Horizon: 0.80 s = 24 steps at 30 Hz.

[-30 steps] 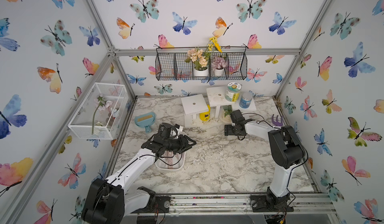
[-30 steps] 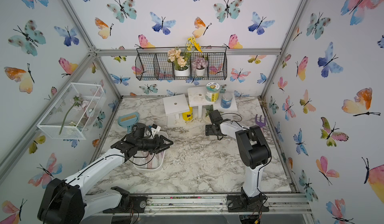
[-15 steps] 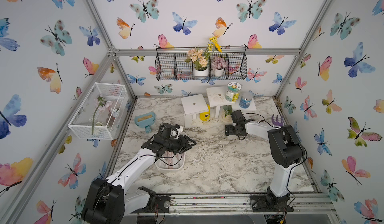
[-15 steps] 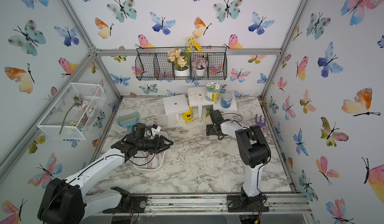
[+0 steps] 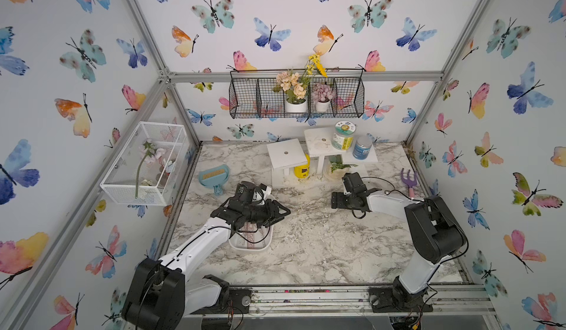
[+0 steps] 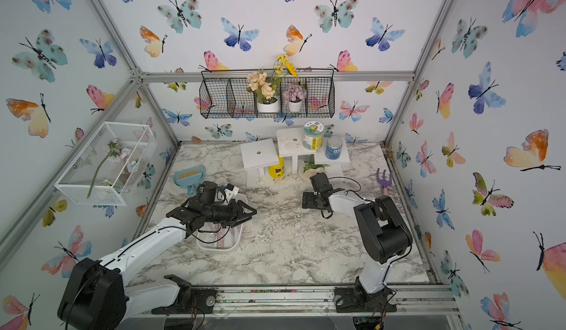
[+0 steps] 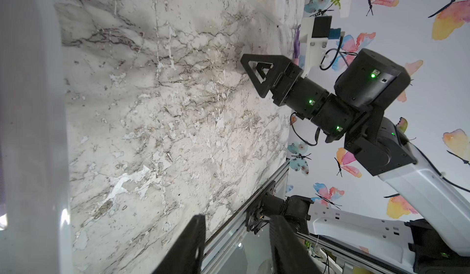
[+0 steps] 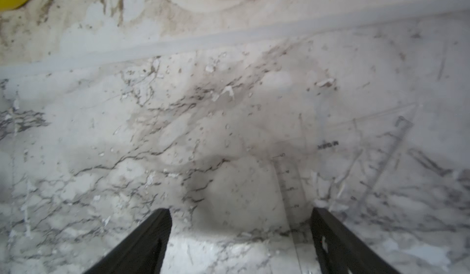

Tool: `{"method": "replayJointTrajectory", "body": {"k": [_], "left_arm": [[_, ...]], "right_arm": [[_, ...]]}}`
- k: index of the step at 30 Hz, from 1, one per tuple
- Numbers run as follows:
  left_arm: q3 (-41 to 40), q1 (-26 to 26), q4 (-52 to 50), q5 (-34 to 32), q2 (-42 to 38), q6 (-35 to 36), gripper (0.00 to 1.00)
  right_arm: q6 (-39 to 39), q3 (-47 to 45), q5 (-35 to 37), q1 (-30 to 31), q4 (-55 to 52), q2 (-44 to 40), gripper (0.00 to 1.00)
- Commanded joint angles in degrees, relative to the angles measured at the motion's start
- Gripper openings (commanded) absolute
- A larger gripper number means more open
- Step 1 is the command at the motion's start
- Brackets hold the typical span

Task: Put the scattered rulers into the storage box
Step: Move the ruler to the center of the board.

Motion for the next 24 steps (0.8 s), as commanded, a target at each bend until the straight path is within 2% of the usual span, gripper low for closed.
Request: {"method": "replayJointTrajectory", "body": {"k": [1,14,19,24], "left_arm": [[0.07,-0.55,1.1,1.55,0.6,0.17,0.46],[-0.89,-1.72,2.29,-0.06,0.77,-0.8,0.46],[-1.24,-2.13,2.45,-0.59,1.1,-0.8,0.46],[-1.29,-4.14,2.55,-2.74,2.35,-0.4,0.46]], "right_arm": [[4.66,-4.62,-5.67,3.45,-3.92,-0.92,0.92],[19.76,-15.96,-1.96,25.22,-4.71,-10.6,0.91],[21.62,-19.37,-0.45,26.35,-6.52,-16.09,0.92],[19.03,-15.43,2.22,26.31,-10.74,-18.77,0.92]]}}
